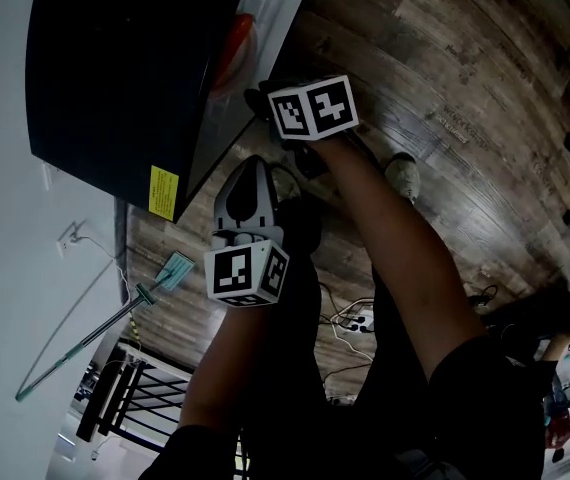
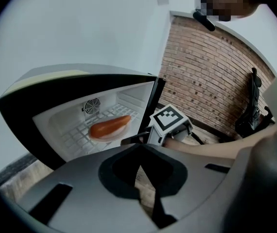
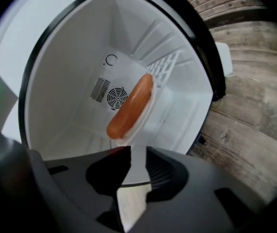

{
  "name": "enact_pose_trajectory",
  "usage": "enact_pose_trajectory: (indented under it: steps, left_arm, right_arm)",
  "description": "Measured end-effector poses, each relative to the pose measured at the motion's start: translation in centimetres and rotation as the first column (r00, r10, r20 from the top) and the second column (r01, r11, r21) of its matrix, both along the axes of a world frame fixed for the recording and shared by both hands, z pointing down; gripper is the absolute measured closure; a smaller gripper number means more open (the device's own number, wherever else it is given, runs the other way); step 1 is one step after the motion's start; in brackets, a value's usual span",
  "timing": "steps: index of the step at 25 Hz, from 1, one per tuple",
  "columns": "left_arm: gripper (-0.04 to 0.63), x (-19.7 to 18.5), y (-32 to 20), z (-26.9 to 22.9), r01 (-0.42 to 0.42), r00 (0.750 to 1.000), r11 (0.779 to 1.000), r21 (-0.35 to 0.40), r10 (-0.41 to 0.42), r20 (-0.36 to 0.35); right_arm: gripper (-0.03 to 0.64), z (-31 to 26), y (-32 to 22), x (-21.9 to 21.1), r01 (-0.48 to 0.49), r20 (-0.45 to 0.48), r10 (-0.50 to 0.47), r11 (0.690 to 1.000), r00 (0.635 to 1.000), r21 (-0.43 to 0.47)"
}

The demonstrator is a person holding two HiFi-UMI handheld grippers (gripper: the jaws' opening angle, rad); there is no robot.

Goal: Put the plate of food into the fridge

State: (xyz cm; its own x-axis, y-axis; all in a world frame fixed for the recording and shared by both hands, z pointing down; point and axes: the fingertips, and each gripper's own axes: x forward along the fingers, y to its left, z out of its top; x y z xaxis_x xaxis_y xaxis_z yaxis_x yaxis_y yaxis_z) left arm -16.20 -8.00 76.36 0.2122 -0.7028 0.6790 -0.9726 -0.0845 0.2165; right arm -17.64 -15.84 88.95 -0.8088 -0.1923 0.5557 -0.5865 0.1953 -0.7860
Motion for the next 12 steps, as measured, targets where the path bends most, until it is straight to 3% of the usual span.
enact_pose_trajectory:
  steps: [2,3,12]
  left_arm:
    - [0.597,0.3,-0.1,-0.2,-0.015,1.000,1.000,0.002,0.015,0.010]
    - [0.597,0.6,-0.2,-0.5,-0.019,1.000,1.000,0.004,0.019,0.011]
    - [0.595,4.8,-1.9,-6.8,-0.042,0.999,0.998,0.043,0.043,-0.023]
  right_arm:
    - [0.590,-0.8,0.6,2.2,-0.030,-0.033,0.031,0.999,0.999,0.024]
    - [0.601,-1.4,0.9,3.2,-0.038,-0.045,0.040,0.998,0.998,0.042]
    - [0.603,-13.8,2.6,12.0,-0.112,-0.111,0.143,0.963,0.984,0.245]
